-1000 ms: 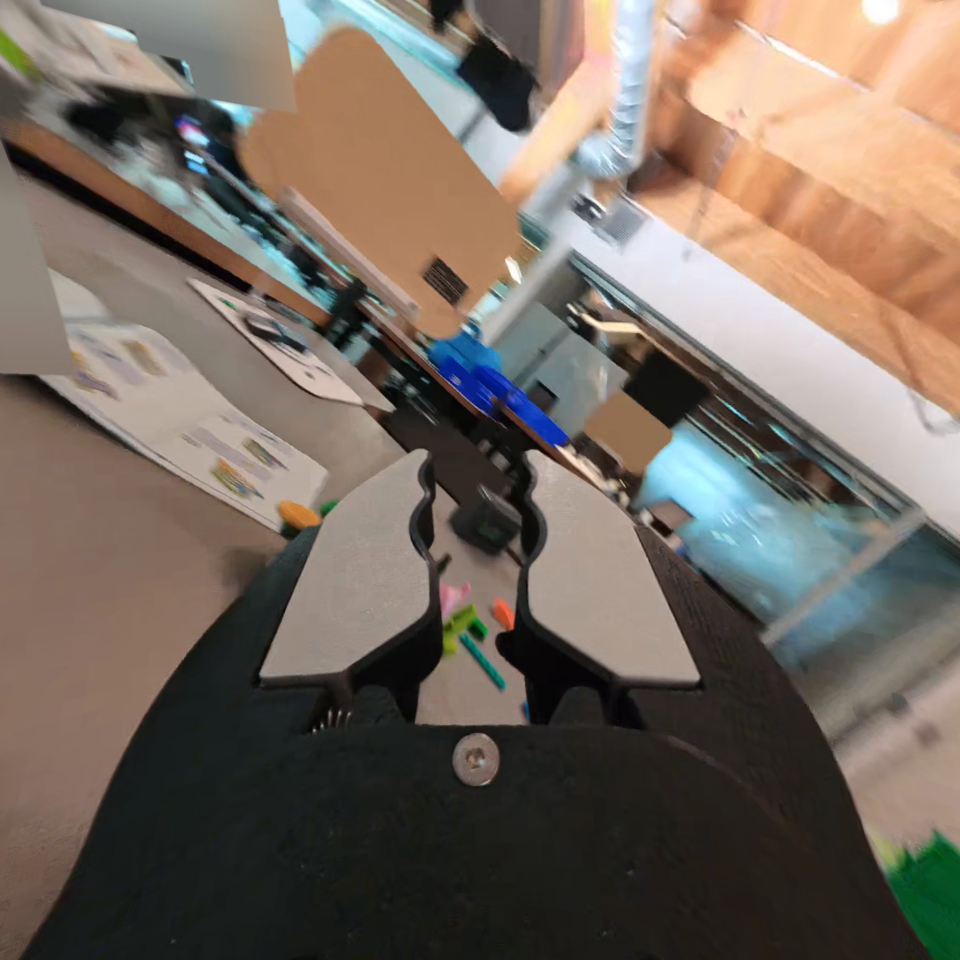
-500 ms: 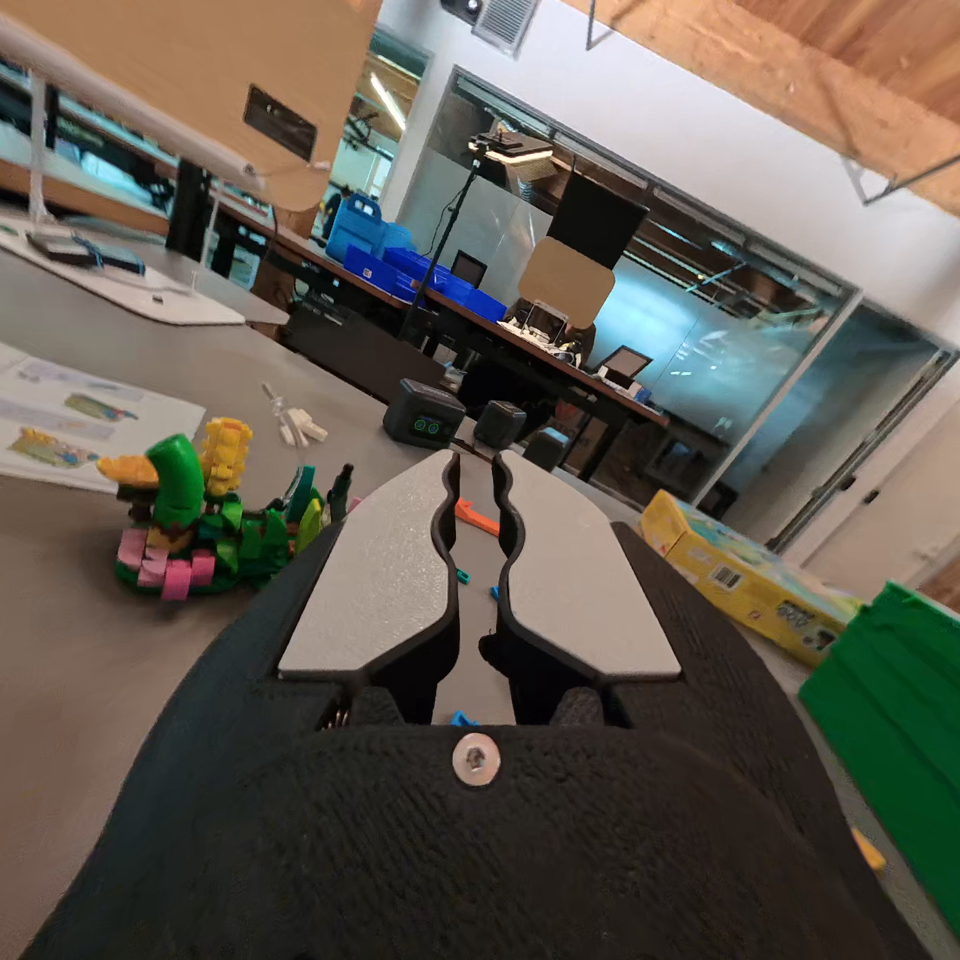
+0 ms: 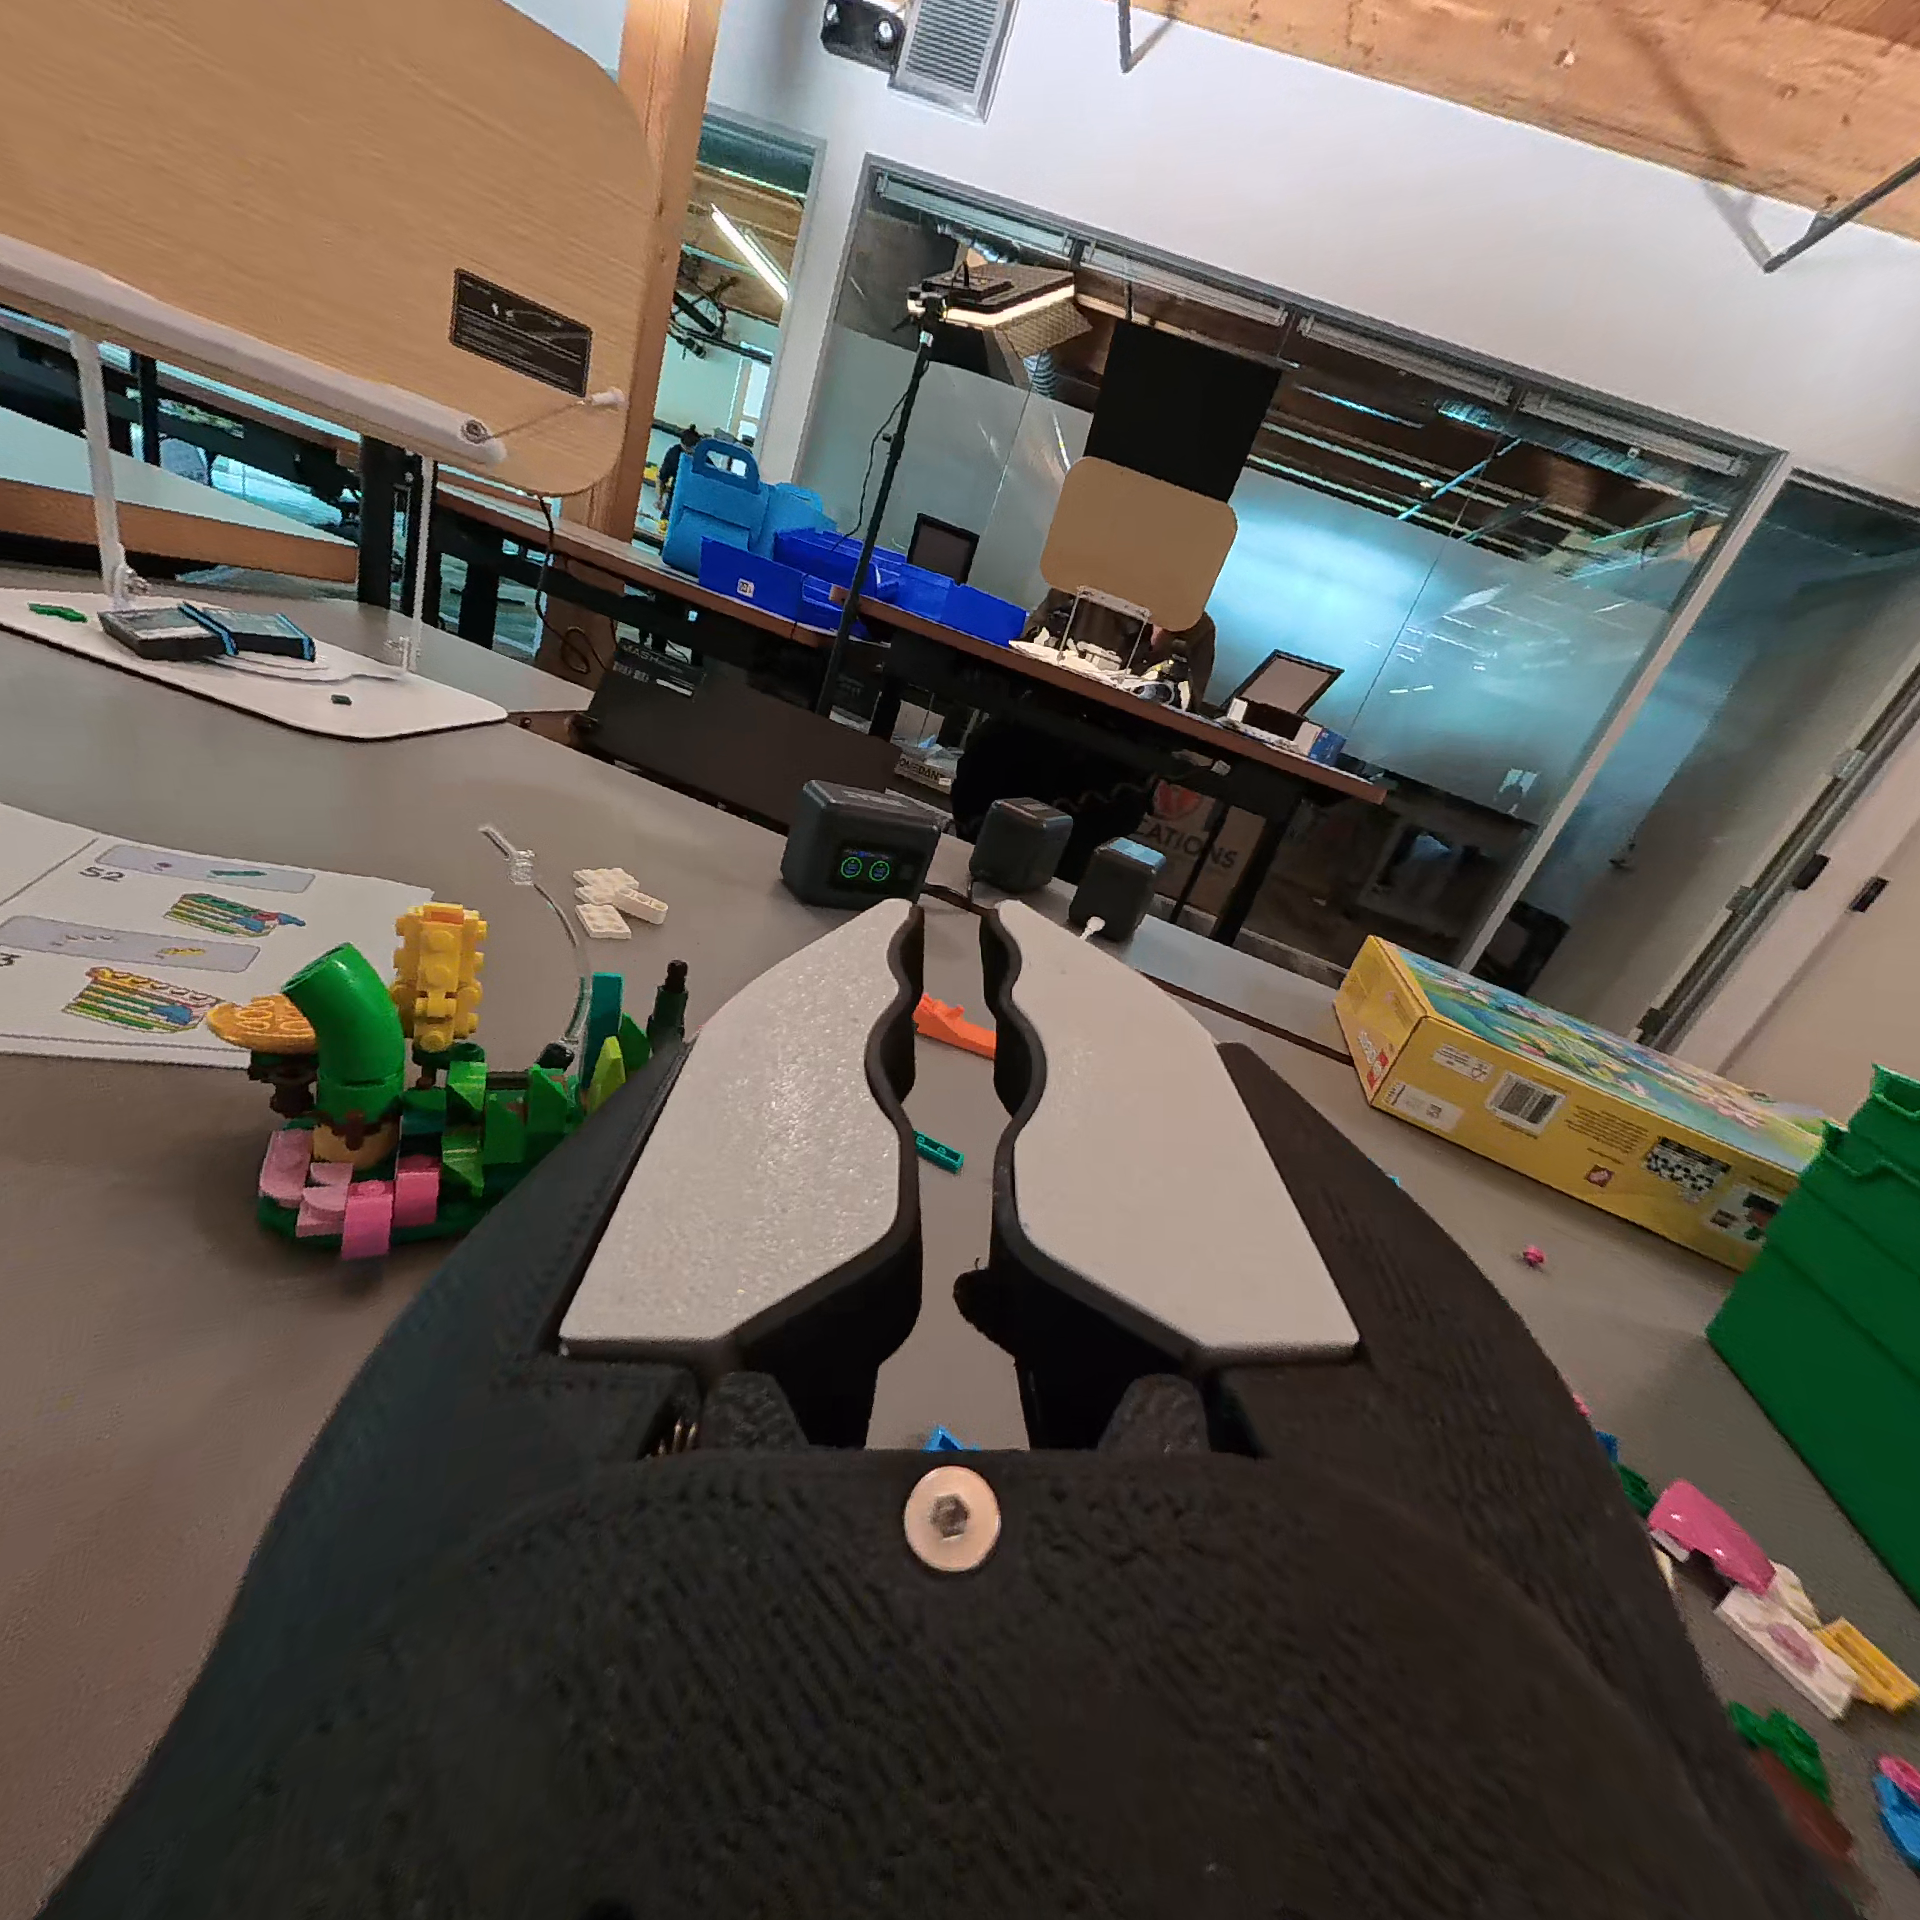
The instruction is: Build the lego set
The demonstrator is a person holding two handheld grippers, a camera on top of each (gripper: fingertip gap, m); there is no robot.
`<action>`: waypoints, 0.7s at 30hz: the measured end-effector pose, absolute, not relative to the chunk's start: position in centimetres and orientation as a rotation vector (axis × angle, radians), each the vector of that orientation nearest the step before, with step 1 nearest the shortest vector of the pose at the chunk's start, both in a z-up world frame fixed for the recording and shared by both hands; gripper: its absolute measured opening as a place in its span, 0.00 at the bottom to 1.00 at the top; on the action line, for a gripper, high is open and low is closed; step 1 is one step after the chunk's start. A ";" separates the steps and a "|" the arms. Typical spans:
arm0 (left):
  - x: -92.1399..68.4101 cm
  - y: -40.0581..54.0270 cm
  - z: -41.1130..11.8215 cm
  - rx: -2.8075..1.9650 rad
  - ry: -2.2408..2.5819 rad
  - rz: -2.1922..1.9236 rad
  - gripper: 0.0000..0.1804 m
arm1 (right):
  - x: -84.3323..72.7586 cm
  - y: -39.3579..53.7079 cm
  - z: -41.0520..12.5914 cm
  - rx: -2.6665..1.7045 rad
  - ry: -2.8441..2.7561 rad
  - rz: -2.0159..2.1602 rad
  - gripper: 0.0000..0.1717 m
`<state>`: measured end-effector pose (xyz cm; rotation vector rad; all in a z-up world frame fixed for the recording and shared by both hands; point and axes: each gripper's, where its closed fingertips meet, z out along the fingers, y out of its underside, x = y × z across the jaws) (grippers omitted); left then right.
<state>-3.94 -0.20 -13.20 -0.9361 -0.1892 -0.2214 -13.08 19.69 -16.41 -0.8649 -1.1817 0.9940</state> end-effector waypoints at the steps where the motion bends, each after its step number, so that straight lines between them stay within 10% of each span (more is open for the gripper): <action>1: -3.9 -0.2 -13.2 -0.934 -0.190 -0.222 0.04 | -13.1 19.6 -16.4 -0.862 -1.183 0.994 0.05; 21: -4.1 -0.2 -13.2 -0.928 -0.195 -0.232 0.04 | -13.2 19.4 -16.5 -0.842 -1.203 0.985 0.05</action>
